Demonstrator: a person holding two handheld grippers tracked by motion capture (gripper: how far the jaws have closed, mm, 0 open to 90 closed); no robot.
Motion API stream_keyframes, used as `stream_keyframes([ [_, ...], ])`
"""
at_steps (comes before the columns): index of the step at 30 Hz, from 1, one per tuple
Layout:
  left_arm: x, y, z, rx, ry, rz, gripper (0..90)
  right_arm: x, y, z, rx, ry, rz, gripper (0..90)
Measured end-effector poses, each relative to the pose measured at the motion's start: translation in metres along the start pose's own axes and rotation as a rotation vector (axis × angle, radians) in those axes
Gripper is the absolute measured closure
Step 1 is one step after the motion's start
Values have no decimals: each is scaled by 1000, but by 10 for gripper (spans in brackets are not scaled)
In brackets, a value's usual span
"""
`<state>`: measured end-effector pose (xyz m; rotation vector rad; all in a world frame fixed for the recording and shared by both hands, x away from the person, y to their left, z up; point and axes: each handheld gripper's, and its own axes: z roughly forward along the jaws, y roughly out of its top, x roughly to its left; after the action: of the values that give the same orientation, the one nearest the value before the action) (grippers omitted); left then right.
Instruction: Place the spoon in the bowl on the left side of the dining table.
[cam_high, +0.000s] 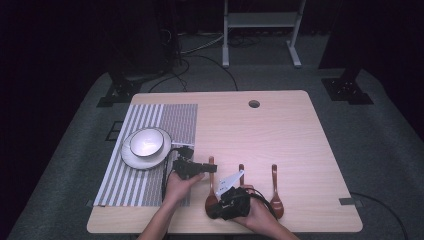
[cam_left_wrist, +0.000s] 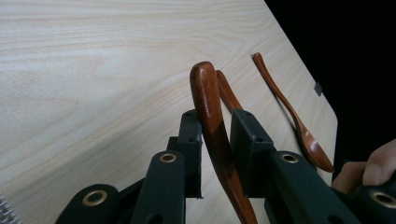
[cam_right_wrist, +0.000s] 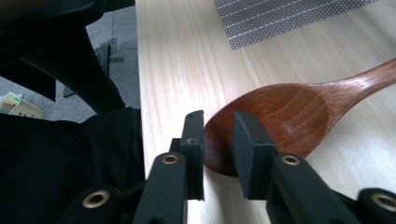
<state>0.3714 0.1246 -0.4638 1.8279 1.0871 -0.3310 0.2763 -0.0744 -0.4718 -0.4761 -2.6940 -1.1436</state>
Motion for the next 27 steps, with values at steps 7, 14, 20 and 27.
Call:
stream_keyframes([
  [7, 2, 0, 0, -10, -46, -44, 768, 3, 0, -1, 0, 3, 9, 671],
  [14, -1, -1, -4, -4, -66, -50, 812, -3, -10, -7, -38, 45, 64, 613],
  [20, -11, 4, -7, 2, -63, -20, 833, -9, -17, -26, -85, 34, 103, 589],
  [27, -19, 9, -10, 31, -33, 16, 841, -14, -24, -47, -108, 0, 117, 545],
])
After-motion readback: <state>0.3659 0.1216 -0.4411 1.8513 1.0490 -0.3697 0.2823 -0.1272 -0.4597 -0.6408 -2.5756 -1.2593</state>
